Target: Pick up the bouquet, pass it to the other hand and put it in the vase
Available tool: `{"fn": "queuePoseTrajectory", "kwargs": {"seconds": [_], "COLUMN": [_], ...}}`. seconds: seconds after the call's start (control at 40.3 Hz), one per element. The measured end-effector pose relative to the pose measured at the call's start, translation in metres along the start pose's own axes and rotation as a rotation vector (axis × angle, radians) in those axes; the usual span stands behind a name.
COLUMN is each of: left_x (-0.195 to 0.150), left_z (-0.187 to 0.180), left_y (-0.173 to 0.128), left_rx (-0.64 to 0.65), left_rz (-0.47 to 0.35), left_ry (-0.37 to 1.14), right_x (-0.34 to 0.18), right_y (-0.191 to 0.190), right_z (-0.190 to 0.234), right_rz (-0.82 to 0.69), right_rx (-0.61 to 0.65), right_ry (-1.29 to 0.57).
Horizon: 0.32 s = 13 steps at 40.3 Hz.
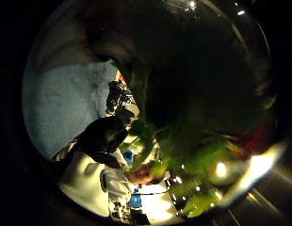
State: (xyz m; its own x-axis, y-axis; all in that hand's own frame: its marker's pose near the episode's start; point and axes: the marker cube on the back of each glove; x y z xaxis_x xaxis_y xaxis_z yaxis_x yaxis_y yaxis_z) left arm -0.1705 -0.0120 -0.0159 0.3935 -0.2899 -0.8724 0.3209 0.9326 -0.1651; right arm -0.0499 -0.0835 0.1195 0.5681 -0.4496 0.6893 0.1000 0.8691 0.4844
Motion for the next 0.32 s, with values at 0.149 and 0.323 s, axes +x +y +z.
{"fn": "queuePoseTrajectory", "kwargs": {"seconds": [0.149, 0.323], "left_x": [-0.013, -0.017], "left_z": [0.007, 0.013], "left_y": [0.014, 0.021], "left_rx": [0.020, -0.062], "left_rz": [0.098, 0.037], "left_ry": [-0.045, -0.027], "right_x": [0.035, 0.045], "right_y": [0.011, 0.009], "right_z": [-0.018, -0.011], "right_rz": [0.018, -0.135], "right_rx": [0.066, -0.029], "right_ry": [0.112, 0.169]}}
